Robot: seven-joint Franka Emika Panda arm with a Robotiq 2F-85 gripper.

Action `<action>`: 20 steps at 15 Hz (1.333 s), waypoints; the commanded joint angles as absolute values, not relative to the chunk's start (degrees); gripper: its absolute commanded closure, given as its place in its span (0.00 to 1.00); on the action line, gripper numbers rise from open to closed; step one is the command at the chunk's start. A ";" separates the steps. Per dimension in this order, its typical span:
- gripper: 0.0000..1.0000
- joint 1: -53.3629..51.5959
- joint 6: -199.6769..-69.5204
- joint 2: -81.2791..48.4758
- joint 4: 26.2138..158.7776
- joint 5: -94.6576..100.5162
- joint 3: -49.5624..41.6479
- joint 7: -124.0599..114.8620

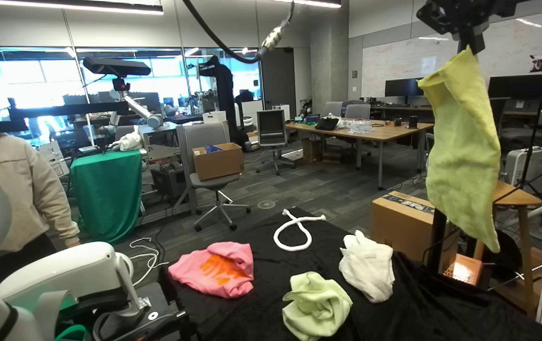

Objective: Pile all the objects on the table

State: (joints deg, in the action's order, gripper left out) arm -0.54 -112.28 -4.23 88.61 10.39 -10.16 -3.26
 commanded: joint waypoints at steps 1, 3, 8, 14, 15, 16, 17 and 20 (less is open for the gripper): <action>0.94 0.42 -113.61 2.32 96.48 10.57 -6.48 2.37; 0.94 0.39 -114.00 4.65 100.07 10.55 -5.37 5.25; 0.94 0.15 -116.41 9.41 109.60 10.94 -3.85 11.55; 0.94 -0.85 -119.95 11.07 118.01 10.15 -1.78 10.97; 0.94 -1.08 -120.63 10.64 118.58 11.23 -0.93 9.73; 0.94 -1.39 -120.58 10.16 118.65 11.32 -0.19 9.17; 0.94 -1.64 -120.87 9.38 118.49 11.91 0.76 7.91; 0.94 -2.35 -120.92 7.61 117.50 12.38 2.91 5.60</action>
State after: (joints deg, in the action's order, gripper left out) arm -1.59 -119.54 8.48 118.12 10.43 1.38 8.84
